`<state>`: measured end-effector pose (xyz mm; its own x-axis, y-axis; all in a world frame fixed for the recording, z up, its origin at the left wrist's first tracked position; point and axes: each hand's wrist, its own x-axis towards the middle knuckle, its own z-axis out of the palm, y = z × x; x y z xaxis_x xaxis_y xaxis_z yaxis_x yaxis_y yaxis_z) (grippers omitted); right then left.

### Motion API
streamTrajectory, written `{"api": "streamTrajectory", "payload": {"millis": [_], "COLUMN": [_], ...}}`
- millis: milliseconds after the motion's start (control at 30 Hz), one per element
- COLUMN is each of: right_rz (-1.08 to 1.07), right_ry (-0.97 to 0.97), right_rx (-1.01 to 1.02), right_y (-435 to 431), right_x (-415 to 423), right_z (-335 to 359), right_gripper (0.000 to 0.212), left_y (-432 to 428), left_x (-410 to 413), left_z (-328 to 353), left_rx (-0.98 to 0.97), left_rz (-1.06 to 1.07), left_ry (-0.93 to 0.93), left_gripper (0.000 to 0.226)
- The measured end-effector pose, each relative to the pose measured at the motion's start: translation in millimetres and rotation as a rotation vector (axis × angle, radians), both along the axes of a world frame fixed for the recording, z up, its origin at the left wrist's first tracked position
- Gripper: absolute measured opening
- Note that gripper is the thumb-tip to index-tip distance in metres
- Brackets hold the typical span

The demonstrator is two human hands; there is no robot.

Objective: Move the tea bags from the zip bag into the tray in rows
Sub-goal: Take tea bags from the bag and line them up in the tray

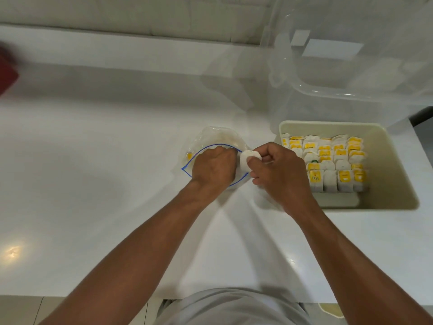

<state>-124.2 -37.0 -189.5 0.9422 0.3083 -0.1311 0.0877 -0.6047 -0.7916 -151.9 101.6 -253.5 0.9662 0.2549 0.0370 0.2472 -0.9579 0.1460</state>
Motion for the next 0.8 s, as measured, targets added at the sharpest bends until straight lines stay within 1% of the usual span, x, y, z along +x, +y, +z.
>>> {"api": "streamTrajectory", "payload": {"millis": [100, 233, 300, 367, 500, 567, 600, 667, 733, 800], "right_rz": [-0.046, -0.086, -0.091, -0.083, -0.075, -0.075, -0.074, -0.068, -0.064, -0.06], "right_ry": [-0.018, 0.018, 0.044, 0.067, 0.069, 0.071, 0.072, 0.066, 0.057, 0.049], "right_rx": [0.031, 0.052, 0.068, 0.083, 0.092, 0.1, 0.101, 0.092, 0.082, 0.084], "right_y": [-10.0, -20.1, -22.6, -23.9, -25.0, -26.0, -26.2, -26.5, -27.0, -27.5], "right_x": [5.6, 11.4, 12.8, 13.7, 15.6, 16.6, 17.4, 19.5, 20.3, 21.2], "right_z": [13.8, 22.4, 22.5, 21.2, 19.3, 19.0, 18.9, 18.5, 18.6, 18.9], "right_gripper": [0.009, 0.007, 0.005, 0.004, 0.004, 0.004, 0.004, 0.004, 0.004, 0.004], "left_y": [-4.8, -6.6, -8.7, -8.5, -1.6, -0.6, 0.2, 0.9, -2.5, -6.2], "left_x": [10.9, 19.2, 20.5, 22.6, 18.8, 21.3, 21.1, 24.8, 29.5, 29.3], "left_z": [-11.0, -21.7, -17.1, -17.4, -20.7, -18.2, -15.0, -14.4, -16.2, -10.4], "left_rx": [0.029, -0.078, -0.091, -0.095, -0.009, 0.043, 0.07, 0.122, 0.151, 0.251], "left_rz": [0.023, 0.07, 0.07, 0.064, -0.008, 0.02, 0.039, -0.023, -0.09, -0.096], "left_ry": [-0.02, -0.052, -0.045, -0.024, -0.063, -0.076, -0.058, 0.07, 0.153, 0.104], "left_gripper": [0.012, 0.037, 0.04, 0.038, 0.033, 0.03, 0.024, 0.006, 0.017, 0.013]}}
